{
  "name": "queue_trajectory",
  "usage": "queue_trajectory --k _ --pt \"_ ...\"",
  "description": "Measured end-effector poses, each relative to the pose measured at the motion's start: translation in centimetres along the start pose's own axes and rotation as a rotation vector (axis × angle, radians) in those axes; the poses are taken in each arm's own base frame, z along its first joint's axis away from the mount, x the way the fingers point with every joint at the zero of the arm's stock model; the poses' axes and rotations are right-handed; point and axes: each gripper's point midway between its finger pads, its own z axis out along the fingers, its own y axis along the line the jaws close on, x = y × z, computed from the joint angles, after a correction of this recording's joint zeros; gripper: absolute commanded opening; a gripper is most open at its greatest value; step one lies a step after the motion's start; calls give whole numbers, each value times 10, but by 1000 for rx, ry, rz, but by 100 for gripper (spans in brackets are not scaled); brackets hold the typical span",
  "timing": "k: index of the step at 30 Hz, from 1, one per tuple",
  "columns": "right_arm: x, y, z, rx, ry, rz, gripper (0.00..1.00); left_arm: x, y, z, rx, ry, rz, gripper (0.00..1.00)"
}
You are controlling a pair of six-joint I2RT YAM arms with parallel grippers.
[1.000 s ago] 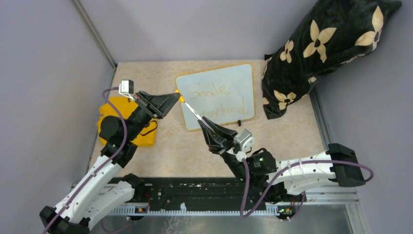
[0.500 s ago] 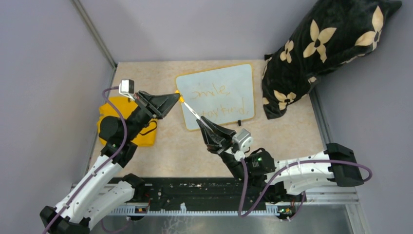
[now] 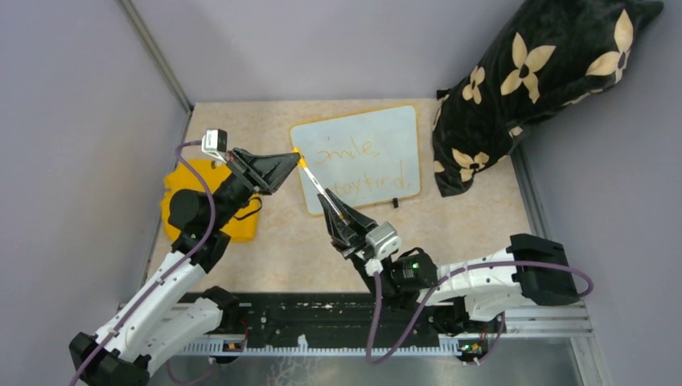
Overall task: Write a sentence on the whiteboard
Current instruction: Close the whiteboard marker at the center of the board.
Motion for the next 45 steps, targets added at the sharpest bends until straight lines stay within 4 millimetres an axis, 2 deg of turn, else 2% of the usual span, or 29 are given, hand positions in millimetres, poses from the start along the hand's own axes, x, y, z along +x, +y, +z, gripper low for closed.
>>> queue_trajectory --k 5,12,16,24,32,45 --pt "5 6 6 -5 -5 -124 0 -4 1 3 5 -16 -11 0" --pt "14 1 15 0 -10 -246 0 -7 6 7 2 -20 -23 0" --pt "18 -2 20 -8 -25 -271 0 -3 6 5 12 -2 -36 0" --pt "27 2 28 -28 -41 -344 0 -10 10 3 25 -54 -51 0" --pt "26 2 35 -20 -50 -388 0 -11 4 10 39 -112 -16 0" --pt "34 -5 41 6 -36 -432 0 -11 11 19 0 -228 28 0"
